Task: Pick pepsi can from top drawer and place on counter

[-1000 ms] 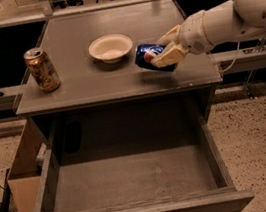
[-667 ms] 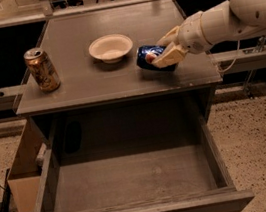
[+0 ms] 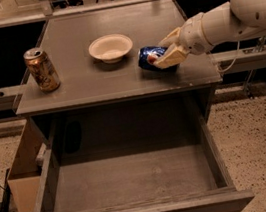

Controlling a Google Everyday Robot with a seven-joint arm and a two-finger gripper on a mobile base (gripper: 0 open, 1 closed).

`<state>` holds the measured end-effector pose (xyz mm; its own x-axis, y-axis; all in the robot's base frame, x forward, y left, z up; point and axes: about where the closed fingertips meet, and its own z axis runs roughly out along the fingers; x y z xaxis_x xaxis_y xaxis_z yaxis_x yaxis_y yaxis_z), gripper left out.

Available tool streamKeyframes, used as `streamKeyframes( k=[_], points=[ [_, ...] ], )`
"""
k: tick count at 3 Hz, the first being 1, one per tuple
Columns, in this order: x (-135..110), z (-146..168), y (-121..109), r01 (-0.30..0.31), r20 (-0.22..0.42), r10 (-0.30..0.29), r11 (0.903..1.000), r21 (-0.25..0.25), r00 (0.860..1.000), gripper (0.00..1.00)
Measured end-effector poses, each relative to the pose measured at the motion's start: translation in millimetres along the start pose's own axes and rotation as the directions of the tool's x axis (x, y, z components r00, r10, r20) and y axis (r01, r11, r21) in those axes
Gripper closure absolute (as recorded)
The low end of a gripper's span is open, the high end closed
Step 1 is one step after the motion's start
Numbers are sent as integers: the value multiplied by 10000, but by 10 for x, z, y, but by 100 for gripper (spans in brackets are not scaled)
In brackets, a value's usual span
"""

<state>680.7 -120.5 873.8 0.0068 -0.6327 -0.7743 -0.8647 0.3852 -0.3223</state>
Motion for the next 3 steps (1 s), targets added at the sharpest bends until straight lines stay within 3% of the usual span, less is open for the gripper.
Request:
streamKeyframes(
  k=[1, 3],
  points=[
    [0, 1, 0, 0, 0, 0, 10000, -1, 10000, 50],
    [0, 1, 0, 0, 0, 0, 10000, -2, 10000, 4]
  ],
)
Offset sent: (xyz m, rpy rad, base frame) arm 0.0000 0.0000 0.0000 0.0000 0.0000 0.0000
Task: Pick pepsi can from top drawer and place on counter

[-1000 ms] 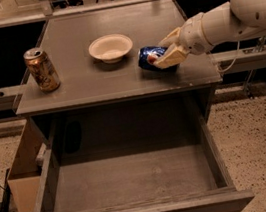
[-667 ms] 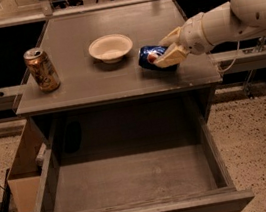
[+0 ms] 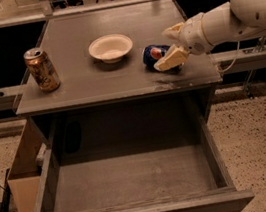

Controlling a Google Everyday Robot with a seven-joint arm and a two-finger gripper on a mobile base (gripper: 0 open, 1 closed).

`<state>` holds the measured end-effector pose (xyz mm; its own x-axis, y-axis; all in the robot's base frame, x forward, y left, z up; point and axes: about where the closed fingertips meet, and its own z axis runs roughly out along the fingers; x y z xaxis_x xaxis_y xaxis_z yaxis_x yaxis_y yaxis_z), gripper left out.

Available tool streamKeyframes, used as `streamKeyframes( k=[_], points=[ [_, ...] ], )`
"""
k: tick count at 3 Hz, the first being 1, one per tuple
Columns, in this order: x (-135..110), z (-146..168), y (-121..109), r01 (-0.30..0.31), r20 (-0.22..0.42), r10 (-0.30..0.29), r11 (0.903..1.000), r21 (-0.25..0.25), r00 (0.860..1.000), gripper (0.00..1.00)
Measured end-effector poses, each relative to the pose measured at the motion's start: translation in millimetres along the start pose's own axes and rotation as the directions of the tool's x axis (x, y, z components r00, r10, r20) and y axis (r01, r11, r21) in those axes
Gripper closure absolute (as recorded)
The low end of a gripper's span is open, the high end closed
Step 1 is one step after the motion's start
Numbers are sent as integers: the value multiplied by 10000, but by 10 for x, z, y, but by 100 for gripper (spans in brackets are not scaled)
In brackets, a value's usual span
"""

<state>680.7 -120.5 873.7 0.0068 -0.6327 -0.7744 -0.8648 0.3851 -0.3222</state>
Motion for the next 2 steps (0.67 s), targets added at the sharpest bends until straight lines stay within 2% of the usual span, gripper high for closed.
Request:
streamKeyframes(
  k=[2],
  points=[
    [0, 1, 1, 0, 0, 0, 10000, -2, 10000, 0]
  ],
)
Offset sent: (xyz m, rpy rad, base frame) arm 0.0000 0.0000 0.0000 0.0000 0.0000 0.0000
